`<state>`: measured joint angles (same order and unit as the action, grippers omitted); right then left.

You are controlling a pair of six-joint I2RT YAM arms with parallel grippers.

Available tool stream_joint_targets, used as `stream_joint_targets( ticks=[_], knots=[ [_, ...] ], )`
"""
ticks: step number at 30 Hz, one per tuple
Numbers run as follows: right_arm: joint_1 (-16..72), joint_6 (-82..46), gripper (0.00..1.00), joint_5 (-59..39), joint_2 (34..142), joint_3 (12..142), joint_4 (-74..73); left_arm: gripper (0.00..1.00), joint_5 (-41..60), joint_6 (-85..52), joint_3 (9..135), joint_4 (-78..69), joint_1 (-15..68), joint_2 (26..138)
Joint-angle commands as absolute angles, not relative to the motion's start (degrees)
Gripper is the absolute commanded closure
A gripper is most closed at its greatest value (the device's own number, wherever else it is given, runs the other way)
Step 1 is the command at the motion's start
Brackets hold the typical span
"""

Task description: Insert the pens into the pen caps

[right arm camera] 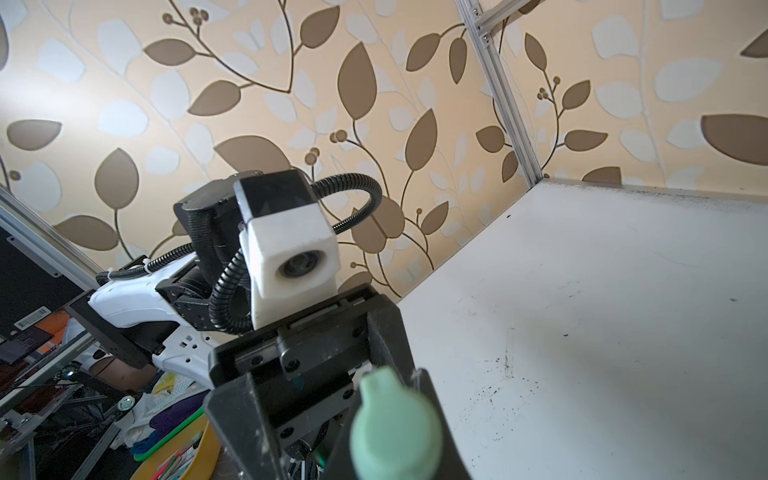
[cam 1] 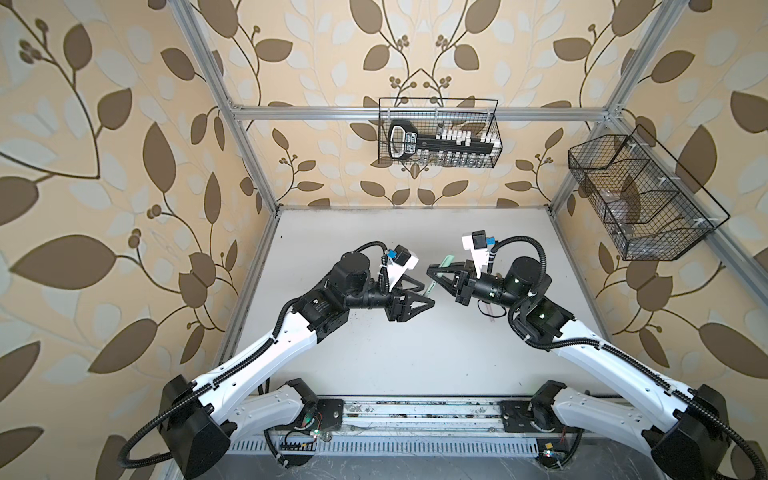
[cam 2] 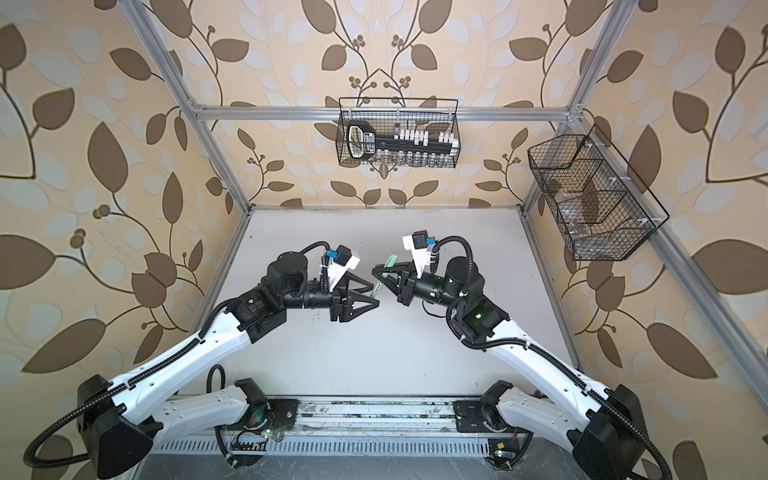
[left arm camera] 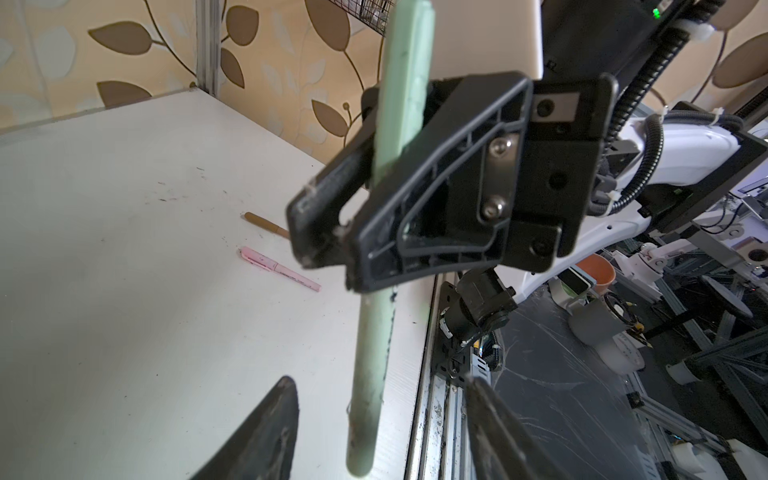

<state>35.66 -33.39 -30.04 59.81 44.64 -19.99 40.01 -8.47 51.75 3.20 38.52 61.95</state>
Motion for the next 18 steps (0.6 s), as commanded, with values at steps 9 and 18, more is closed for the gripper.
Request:
stream_joint_targets(
  ticks=[9,18],
  knots=[
    [35.7,-34.0,1.00,-29.3,59.0,43.6,-23.2,0.62,43.2,-8.6,53.7,1.8,37.9,63.0],
    [35.6,-32.8,1.00,-29.0,58.1,43.8,-20.7,0.76,42.4,-8.3,54.1,2.8,37.4,63.5]
  ],
)
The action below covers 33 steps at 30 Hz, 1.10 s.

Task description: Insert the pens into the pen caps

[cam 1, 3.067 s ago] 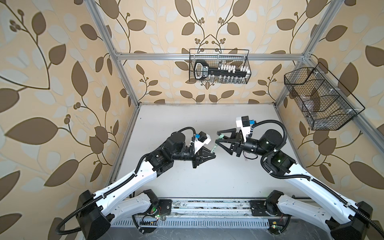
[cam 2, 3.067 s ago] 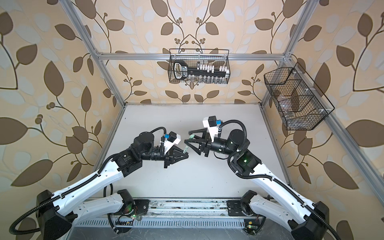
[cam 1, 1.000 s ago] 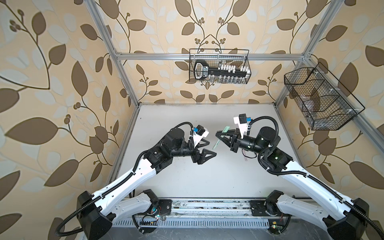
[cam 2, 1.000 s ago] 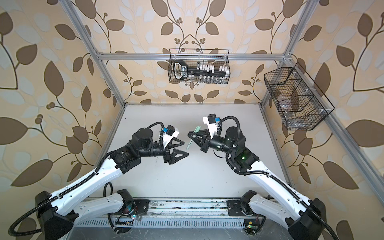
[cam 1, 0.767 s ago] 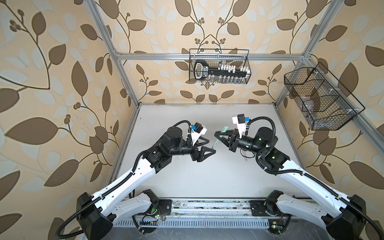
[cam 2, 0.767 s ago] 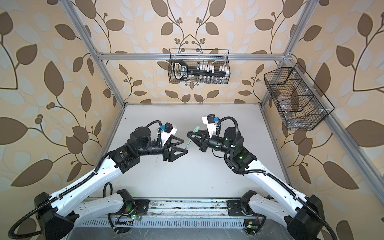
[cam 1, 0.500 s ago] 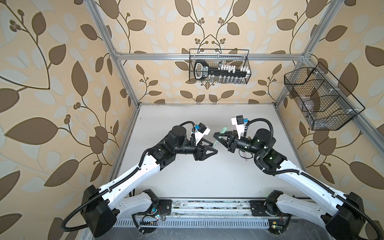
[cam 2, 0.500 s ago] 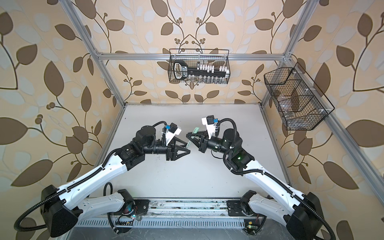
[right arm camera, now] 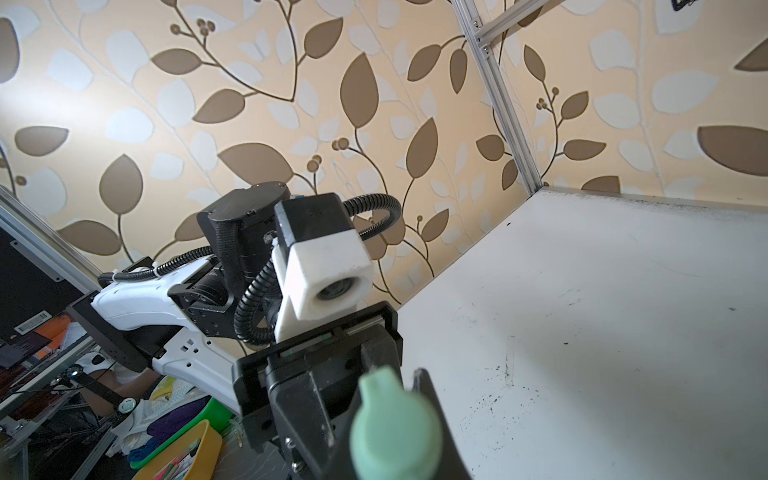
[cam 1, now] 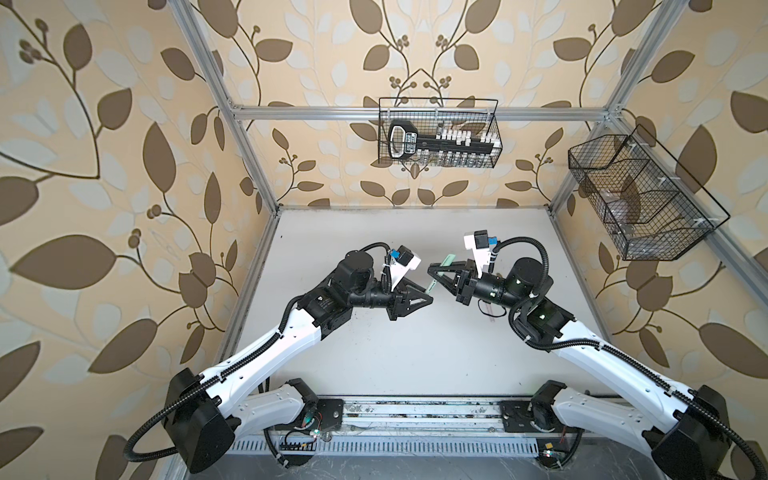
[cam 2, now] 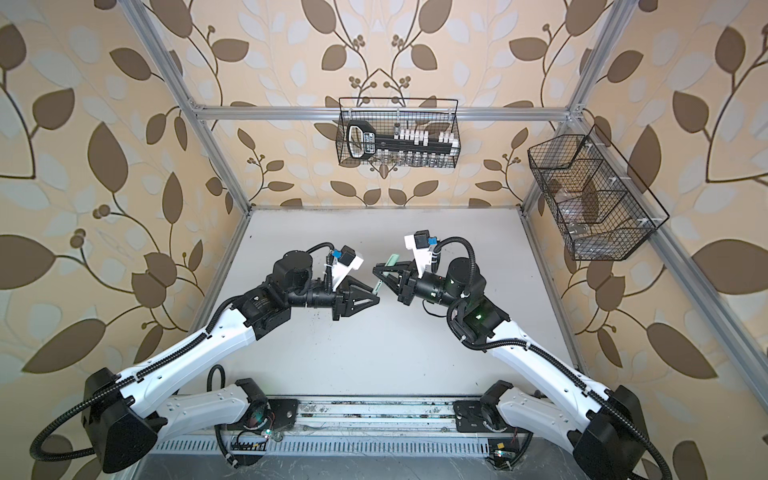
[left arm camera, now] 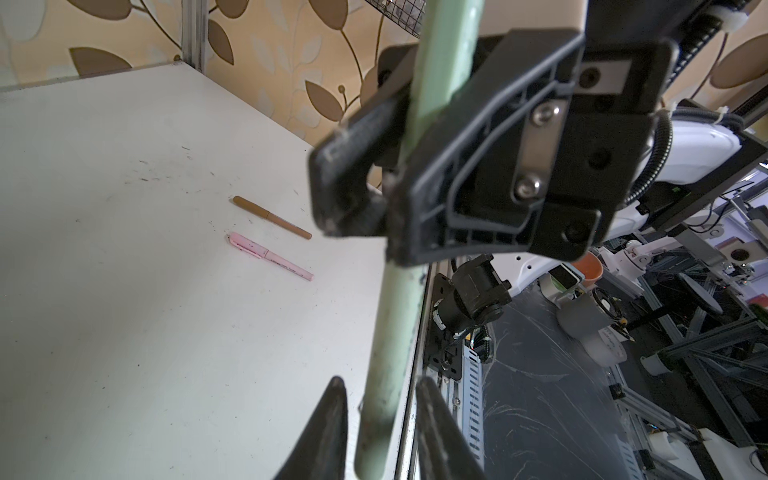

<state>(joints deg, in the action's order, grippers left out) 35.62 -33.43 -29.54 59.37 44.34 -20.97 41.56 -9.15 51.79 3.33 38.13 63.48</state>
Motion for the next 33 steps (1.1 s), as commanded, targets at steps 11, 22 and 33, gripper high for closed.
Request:
stream_joint_targets(
  ticks=[11,22,33],
  knots=[
    [36.5,-32.1,1.00,-29.3,58.3,43.7,-20.7,1.00,43.2,-8.4,55.0,1.8,37.1,65.4],
    [37.0,-30.2,0.71,-28.0,56.7,43.8,-17.8,1.00,43.5,-7.4,55.3,2.6,36.9,65.7],
    [33.2,-28.8,0.42,-28.9,52.7,43.5,-10.8,1.00,43.1,-5.5,54.6,3.9,36.8,64.8]
  ],
)
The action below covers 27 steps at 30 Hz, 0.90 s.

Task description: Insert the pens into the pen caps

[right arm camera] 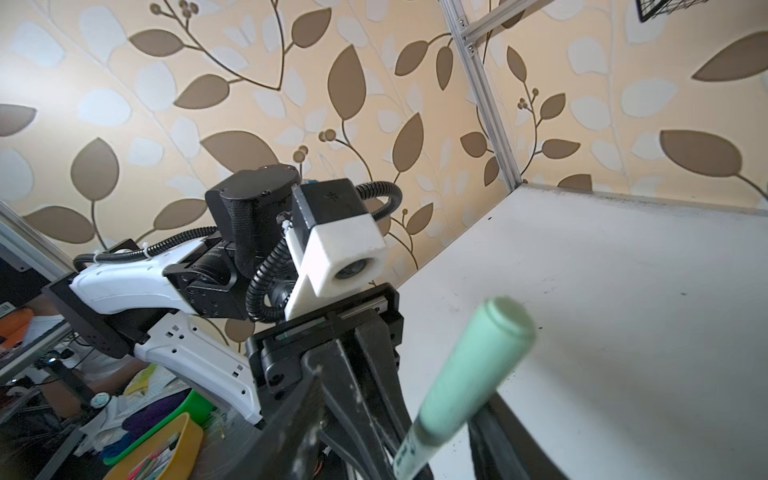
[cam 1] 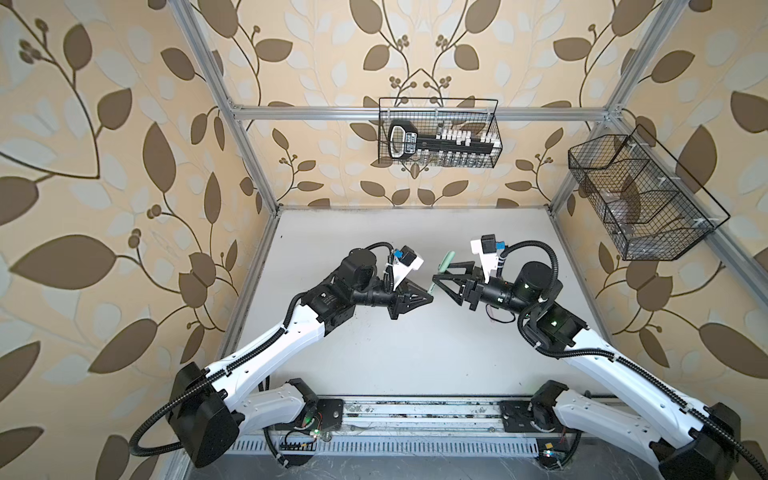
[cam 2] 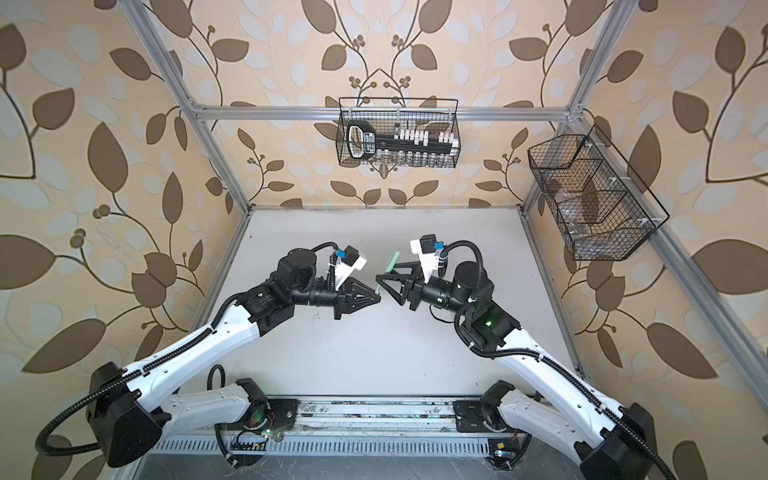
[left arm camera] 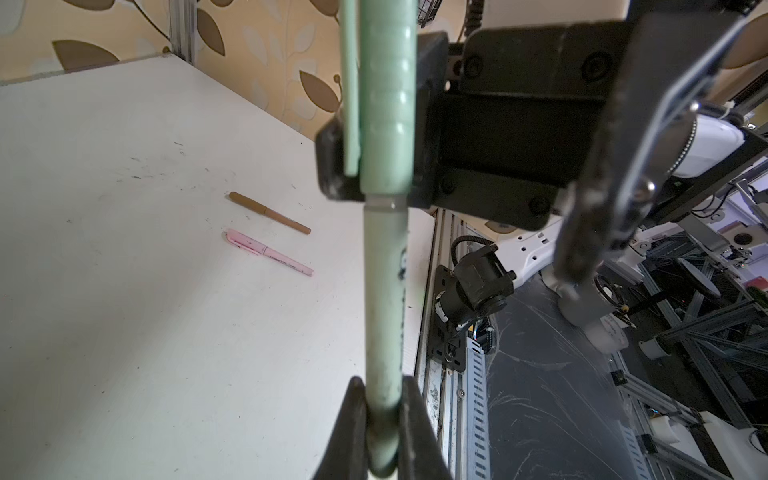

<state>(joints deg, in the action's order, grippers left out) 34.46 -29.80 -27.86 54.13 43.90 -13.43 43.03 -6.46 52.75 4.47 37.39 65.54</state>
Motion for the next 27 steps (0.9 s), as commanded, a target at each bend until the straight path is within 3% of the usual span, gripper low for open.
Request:
stream_joint_targets(
  ticks=[1,9,27],
  knots=[
    [32.2,-28.7,0.42,-29.0,52.2,43.7,-10.2,1.00,43.1,-5.5,54.3,3.6,36.8,64.8],
    [25.5,-29.7,0.38,-34.1,53.0,46.2,-9.1,1.00,44.2,-5.5,53.5,2.5,36.7,64.3],
    [25.2,-32.1,0.39,-38.1,59.1,50.8,-15.3,1.00,44.7,-5.1,53.1,2.9,36.7,65.5]
  ],
)
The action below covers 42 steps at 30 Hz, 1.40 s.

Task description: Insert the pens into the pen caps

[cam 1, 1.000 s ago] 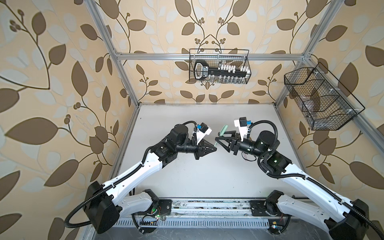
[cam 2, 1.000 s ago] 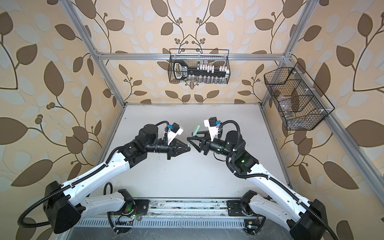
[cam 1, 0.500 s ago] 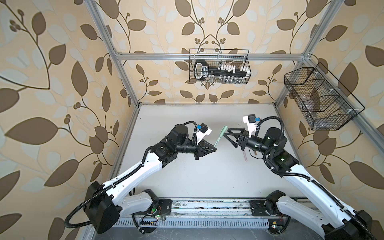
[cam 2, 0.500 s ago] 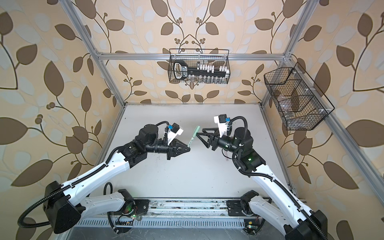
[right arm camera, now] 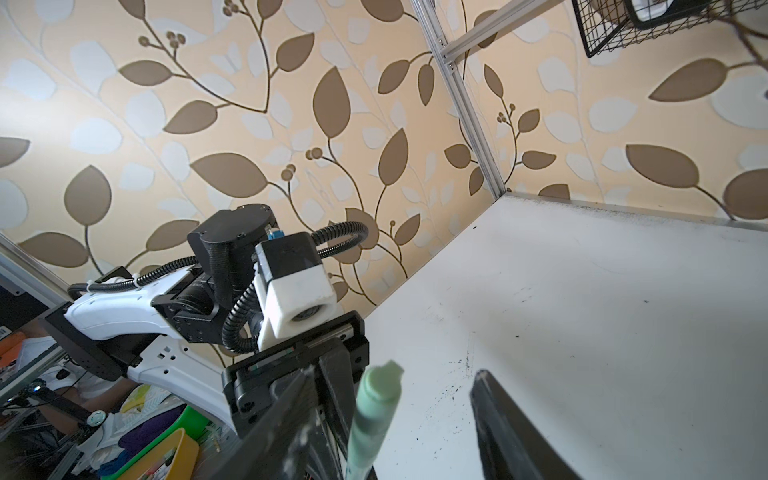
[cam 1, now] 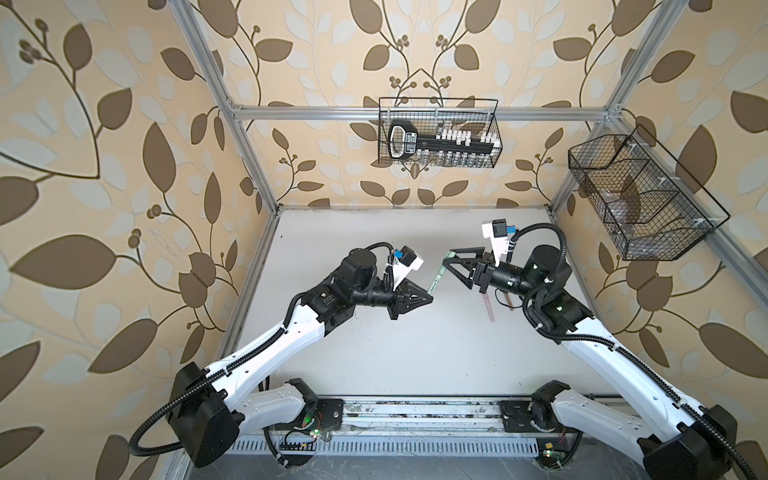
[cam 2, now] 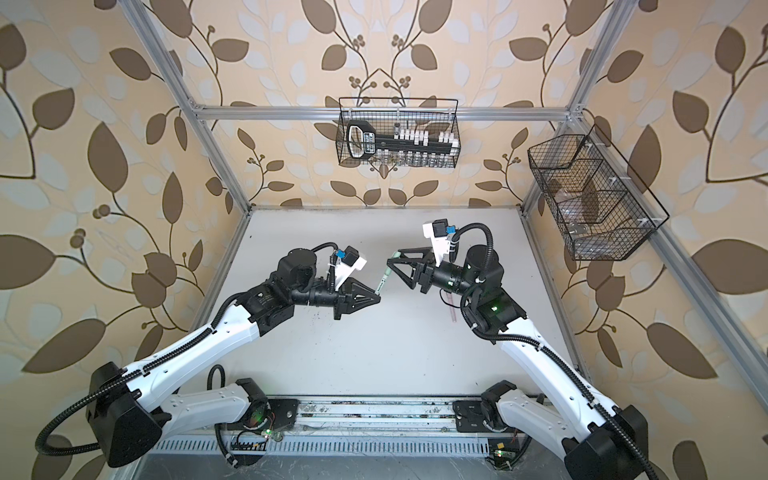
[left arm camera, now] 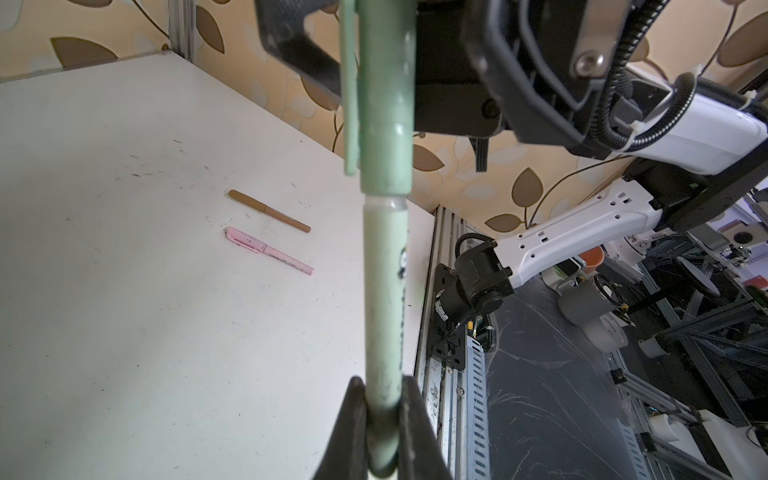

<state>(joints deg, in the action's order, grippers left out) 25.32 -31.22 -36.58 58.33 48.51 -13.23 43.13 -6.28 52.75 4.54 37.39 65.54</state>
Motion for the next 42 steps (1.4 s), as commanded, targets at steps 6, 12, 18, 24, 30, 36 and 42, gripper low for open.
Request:
stream_joint_targets(
  ticks=[6,12,18,24,30,36,42],
  knots=[
    [25.2,-33.3,0.46,-38.3,60.4,51.4,-16.8,1.00,44.0,-4.5,52.8,3.3,36.7,65.9],
    [25.4,-34.1,0.63,-38.9,61.0,51.2,-17.2,1.00,42.8,-3.6,52.8,4.1,36.8,66.3],
    [26.1,-33.7,0.93,-38.8,61.6,51.0,-15.2,1.00,35.2,-3.4,52.3,2.5,36.7,65.8],
    [27.6,-31.5,1.00,-35.3,61.9,48.9,-11.1,1.00,31.6,-2.9,53.4,-3.5,36.8,67.3],
    [30.0,-33.7,1.00,-34.4,63.8,45.1,-12.4,1.00,34.9,-1.4,57.5,-7.0,36.7,71.1],
    [31.7,-33.8,1.00,-32.4,64.7,43.6,-8.8,1.00,33.5,1.0,59.7,-7.9,36.3,70.7],
    [32.6,-35.1,1.00,-30.4,65.5,41.5,-7.3,1.00,33.2,0.3,61.1,-10.4,33.7,70.5]
  ],
)
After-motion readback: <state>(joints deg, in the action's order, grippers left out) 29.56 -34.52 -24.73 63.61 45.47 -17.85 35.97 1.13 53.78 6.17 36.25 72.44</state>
